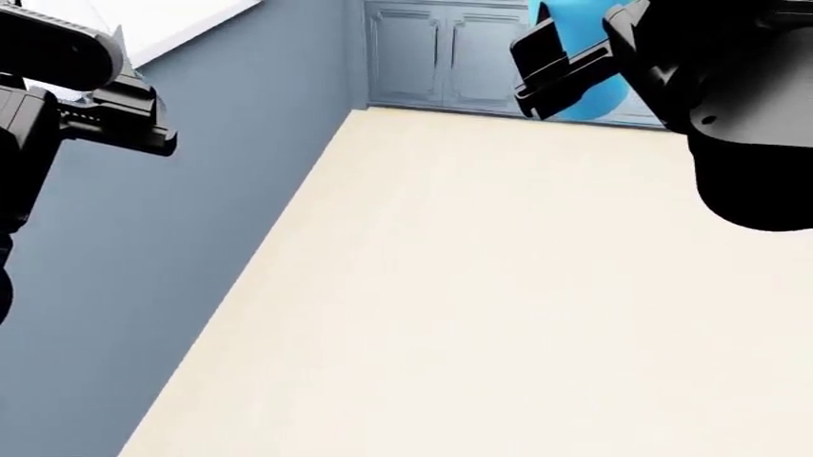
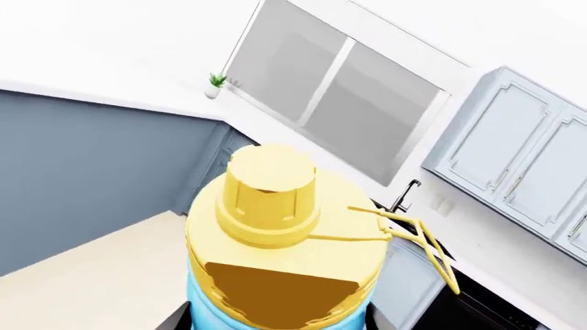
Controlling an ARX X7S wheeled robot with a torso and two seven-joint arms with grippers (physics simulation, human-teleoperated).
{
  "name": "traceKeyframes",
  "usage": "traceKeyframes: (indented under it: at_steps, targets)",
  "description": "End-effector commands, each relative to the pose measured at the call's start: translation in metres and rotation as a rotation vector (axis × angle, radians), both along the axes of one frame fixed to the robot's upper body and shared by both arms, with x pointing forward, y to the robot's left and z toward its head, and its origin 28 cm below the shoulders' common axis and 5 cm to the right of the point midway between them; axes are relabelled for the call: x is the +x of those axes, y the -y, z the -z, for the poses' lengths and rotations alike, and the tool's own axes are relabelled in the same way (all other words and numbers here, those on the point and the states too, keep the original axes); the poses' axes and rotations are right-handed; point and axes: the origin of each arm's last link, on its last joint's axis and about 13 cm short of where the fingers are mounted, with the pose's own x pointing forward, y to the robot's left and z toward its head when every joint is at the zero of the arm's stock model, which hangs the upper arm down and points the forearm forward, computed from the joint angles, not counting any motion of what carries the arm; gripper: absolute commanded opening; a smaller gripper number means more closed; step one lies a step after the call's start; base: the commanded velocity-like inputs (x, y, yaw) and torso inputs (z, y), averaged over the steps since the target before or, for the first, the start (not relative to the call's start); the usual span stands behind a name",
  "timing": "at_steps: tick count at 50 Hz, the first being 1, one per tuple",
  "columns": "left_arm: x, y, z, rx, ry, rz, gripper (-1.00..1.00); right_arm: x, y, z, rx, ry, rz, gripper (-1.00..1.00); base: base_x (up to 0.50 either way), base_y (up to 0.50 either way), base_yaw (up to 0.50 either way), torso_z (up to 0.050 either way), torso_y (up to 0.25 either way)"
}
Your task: Move the drinks to the dining counter.
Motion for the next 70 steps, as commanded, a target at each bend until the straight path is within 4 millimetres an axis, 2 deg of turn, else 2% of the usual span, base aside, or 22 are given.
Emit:
traceKeyframes:
  at_steps: [1, 70]
  targets:
    - [0.0012, -0.0013, -0.0034, -0.009, 0.029, -0.015, -1.0, 0.0015, 0.001, -0.0038, -0.014, 0.02, 0.017, -1.0, -0.49, -0.1, 0.0, 0.0, 0.0]
    - [0.0037, 0.0012, 0.0, -0.004, 0.016, 0.005, -1.0, 0.0032, 0.0012, -0.0022, -0.068, 0.006, 0.041, -1.0, -0.49, -0.1, 0.0, 0.0, 0.001]
